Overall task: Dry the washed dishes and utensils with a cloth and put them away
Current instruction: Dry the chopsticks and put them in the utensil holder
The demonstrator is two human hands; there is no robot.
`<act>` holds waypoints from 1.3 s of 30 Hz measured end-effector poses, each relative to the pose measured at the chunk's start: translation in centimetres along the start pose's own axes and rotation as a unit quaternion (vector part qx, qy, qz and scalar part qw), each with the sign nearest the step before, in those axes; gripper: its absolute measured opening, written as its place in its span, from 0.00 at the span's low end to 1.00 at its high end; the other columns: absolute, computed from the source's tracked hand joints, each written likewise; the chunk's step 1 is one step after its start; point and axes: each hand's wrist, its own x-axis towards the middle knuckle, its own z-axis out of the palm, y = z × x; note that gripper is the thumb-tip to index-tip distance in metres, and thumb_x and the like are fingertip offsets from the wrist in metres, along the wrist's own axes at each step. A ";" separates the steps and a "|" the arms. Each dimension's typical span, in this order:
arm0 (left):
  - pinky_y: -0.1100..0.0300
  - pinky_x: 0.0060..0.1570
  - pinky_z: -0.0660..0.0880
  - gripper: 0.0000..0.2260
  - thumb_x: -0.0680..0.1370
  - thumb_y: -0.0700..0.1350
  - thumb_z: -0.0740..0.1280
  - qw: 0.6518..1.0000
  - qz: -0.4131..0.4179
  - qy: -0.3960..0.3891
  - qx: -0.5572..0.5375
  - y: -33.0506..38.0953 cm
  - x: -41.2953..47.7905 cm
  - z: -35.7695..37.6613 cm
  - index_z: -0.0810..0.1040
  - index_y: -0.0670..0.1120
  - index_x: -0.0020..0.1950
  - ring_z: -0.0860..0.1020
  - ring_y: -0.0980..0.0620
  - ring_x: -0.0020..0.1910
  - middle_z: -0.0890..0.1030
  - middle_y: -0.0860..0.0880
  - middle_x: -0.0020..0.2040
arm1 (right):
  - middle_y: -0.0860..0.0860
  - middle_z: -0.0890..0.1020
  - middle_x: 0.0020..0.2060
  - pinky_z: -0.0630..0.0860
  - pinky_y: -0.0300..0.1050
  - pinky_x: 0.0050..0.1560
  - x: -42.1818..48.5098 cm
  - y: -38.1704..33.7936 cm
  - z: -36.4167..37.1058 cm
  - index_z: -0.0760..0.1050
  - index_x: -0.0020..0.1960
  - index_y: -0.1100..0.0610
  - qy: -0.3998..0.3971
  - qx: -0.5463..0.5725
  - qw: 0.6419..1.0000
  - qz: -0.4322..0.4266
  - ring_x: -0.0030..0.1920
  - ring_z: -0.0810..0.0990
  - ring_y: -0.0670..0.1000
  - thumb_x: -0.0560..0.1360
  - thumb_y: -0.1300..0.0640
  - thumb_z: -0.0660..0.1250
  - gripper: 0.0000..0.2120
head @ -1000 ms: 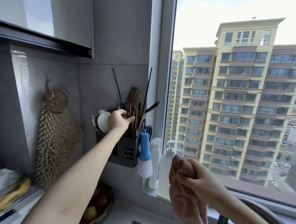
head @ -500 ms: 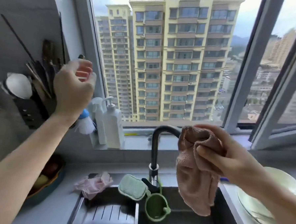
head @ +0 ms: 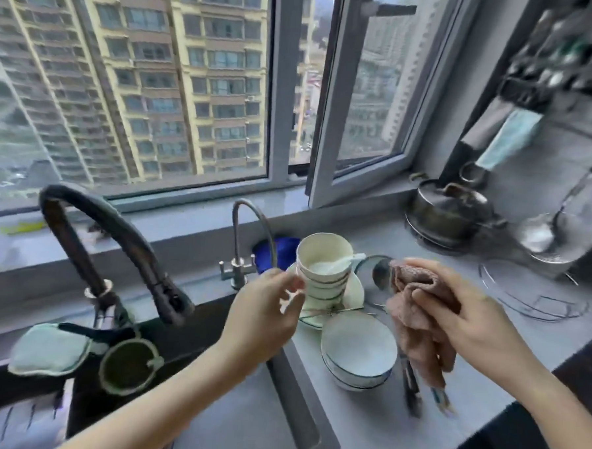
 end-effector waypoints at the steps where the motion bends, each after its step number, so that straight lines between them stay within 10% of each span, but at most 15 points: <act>1: 0.57 0.42 0.75 0.03 0.74 0.44 0.67 0.999 -0.049 -0.010 0.010 -1.2 0.3 2.4 0.80 0.47 0.46 0.79 0.53 0.40 0.81 0.51 0.43 | 0.30 0.80 0.49 0.73 0.37 0.54 -0.3 1.2 -0.5 0.69 0.58 0.27 0.008 0.009 1.000 0.008 0.52 0.79 0.37 0.70 0.39 0.61 0.17; 5: 0.56 0.44 0.72 0.05 0.74 0.40 0.68 0.988 -0.102 -0.035 0.106 -6.1 1.5 9.4 0.82 0.41 0.47 0.79 0.42 0.45 0.82 0.44 0.45 | 0.26 0.78 0.51 0.68 0.24 0.50 -0.7 4.8 -1.6 0.68 0.54 0.23 0.018 0.031 0.999 0.027 0.54 0.75 0.31 0.69 0.41 0.62 0.17; 11: 0.60 0.31 0.78 0.13 0.62 0.33 0.77 0.960 0.119 -0.136 0.212 -8.6 3.5 15.1 0.84 0.45 0.43 0.80 0.47 0.36 0.83 0.50 0.39 | 0.30 0.80 0.48 0.72 0.32 0.49 0.5 8.8 -1.2 0.69 0.55 0.24 -0.012 0.053 0.997 0.053 0.48 0.79 0.34 0.71 0.44 0.63 0.17; 18: 0.59 0.26 0.76 0.06 0.67 0.39 0.77 0.971 0.058 -0.115 0.203 -11.2 3.8 17.6 0.84 0.46 0.40 0.78 0.46 0.31 0.82 0.50 0.34 | 0.38 0.78 0.52 0.69 0.31 0.46 4.0 15.5 2.5 0.75 0.55 0.41 -0.054 -0.060 0.994 0.073 0.50 0.79 0.43 0.76 0.60 0.65 0.14; 24: 0.60 0.29 0.76 0.07 0.65 0.40 0.78 0.978 0.015 -0.104 0.181 -12.5 3.9 18.4 0.85 0.49 0.39 0.77 0.49 0.32 0.81 0.53 0.33 | 0.45 0.74 0.58 0.68 0.42 0.43 10.1 18.6 8.3 0.65 0.69 0.40 -0.199 -0.316 0.927 -0.037 0.53 0.78 0.52 0.77 0.54 0.58 0.22; 29: 0.58 0.29 0.76 0.05 0.66 0.39 0.78 0.983 -0.005 -0.080 0.166 -13.4 3.5 18.8 0.85 0.49 0.38 0.75 0.50 0.32 0.81 0.53 0.33 | 0.48 0.75 0.55 0.64 0.41 0.40 13.3 21.1 11.3 0.63 0.72 0.38 -0.259 -0.359 0.890 -0.112 0.54 0.78 0.50 0.77 0.40 0.59 0.23; 39: 0.59 0.31 0.76 0.05 0.67 0.38 0.77 0.989 0.024 -0.077 0.123 -13.2 3.3 19.6 0.85 0.47 0.39 0.77 0.48 0.34 0.84 0.53 0.36 | 0.51 0.77 0.48 0.71 0.44 0.39 14.7 23.5 14.7 0.62 0.73 0.39 -0.264 -0.339 0.879 -0.204 0.44 0.80 0.57 0.79 0.43 0.58 0.22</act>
